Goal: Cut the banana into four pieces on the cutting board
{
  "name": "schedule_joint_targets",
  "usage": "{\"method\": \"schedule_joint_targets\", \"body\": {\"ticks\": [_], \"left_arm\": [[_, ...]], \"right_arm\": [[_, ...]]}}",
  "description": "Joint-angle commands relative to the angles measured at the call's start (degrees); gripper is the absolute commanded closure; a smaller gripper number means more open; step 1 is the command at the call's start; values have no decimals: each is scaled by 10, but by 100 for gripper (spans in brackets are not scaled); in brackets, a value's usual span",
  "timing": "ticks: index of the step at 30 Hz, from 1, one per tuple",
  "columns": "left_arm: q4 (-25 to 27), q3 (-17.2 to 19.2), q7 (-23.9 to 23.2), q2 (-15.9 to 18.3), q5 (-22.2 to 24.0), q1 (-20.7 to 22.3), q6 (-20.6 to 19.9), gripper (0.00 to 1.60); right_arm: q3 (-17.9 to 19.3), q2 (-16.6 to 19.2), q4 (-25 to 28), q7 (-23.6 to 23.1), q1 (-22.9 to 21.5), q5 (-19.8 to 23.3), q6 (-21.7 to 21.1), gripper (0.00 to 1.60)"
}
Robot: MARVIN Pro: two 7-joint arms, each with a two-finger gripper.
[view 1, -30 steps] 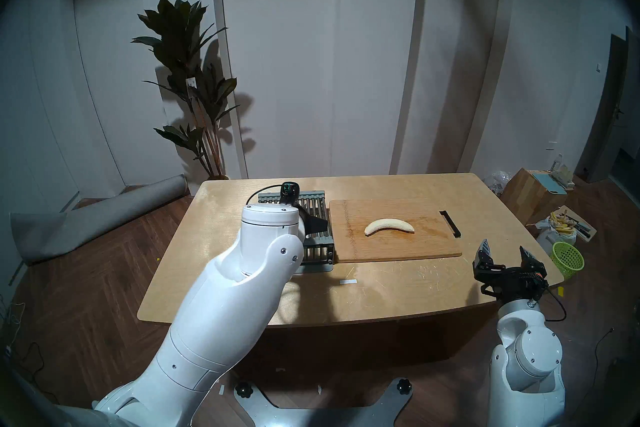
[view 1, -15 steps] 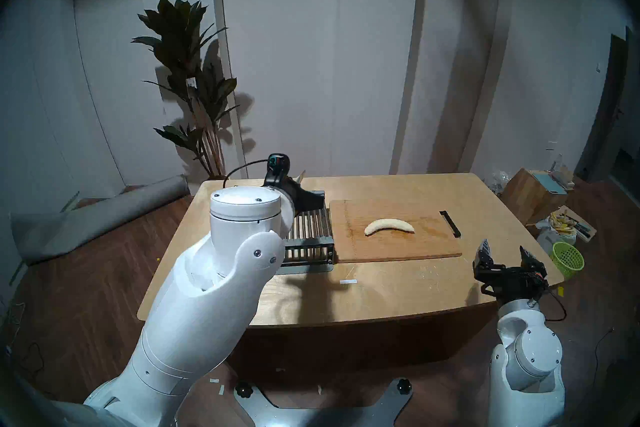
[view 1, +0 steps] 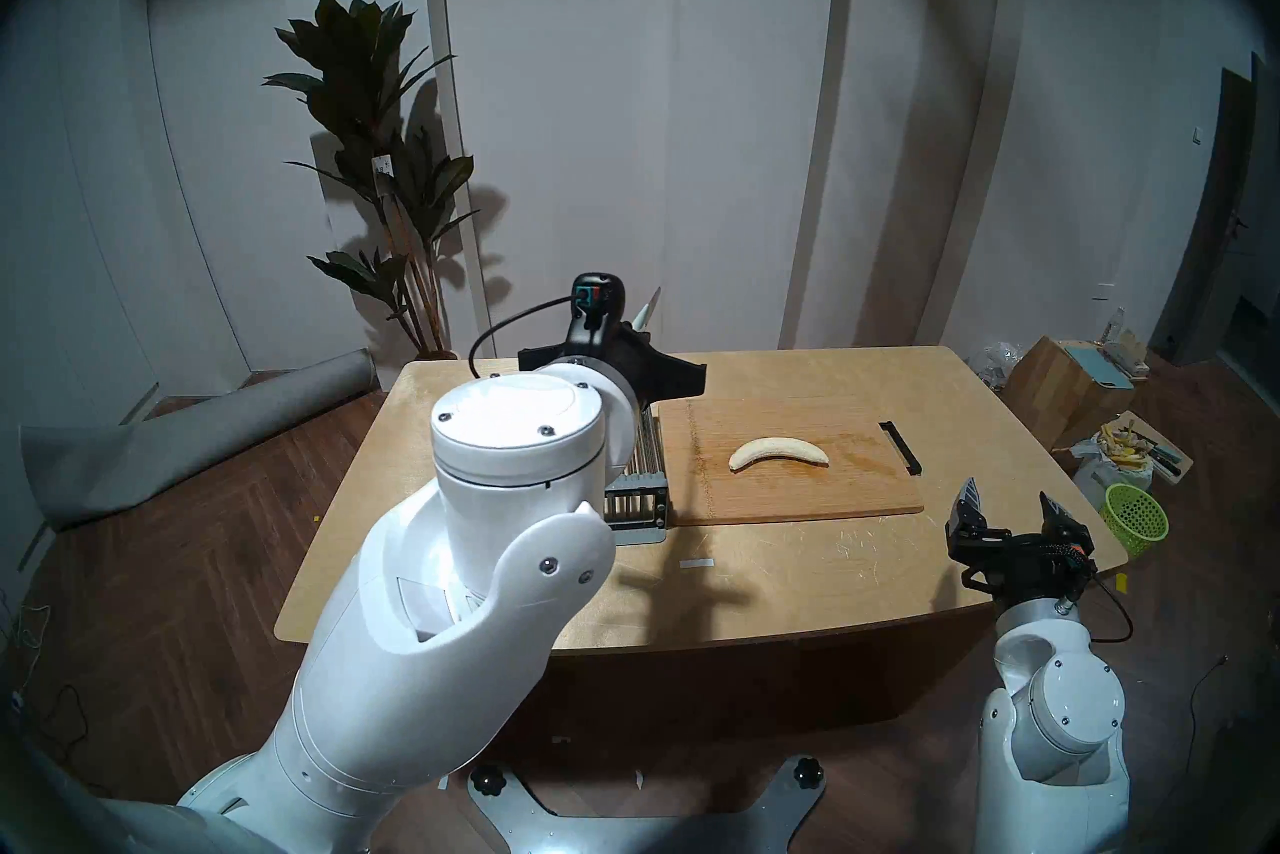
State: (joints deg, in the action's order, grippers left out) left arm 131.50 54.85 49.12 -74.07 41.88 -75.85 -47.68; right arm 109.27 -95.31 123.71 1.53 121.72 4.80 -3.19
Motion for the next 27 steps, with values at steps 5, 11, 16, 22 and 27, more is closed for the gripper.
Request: {"method": "schedule_joint_targets", "body": {"ticks": [5, 11, 16, 22, 27], "left_arm": [[-44, -23, -94, 35, -37, 12, 107, 160], [-65, -33, -123, 53, -38, -8, 149, 160], [-66, -35, -138, 65, -38, -16, 168, 160], [-70, -38, -147, 70, -39, -22, 178, 160], [-75, -37, -155, 72, -38, -23, 185, 160]], "right_arm": [[0, -2, 14, -1, -2, 0, 4, 0], [6, -4, 33, -12, 2, 15, 7, 0], [28, 3, 51, -18, -4, 28, 6, 0], [70, 19, 71, -24, -25, 48, -3, 0], [123, 45, 64, -25, -57, 68, -12, 0]]}}
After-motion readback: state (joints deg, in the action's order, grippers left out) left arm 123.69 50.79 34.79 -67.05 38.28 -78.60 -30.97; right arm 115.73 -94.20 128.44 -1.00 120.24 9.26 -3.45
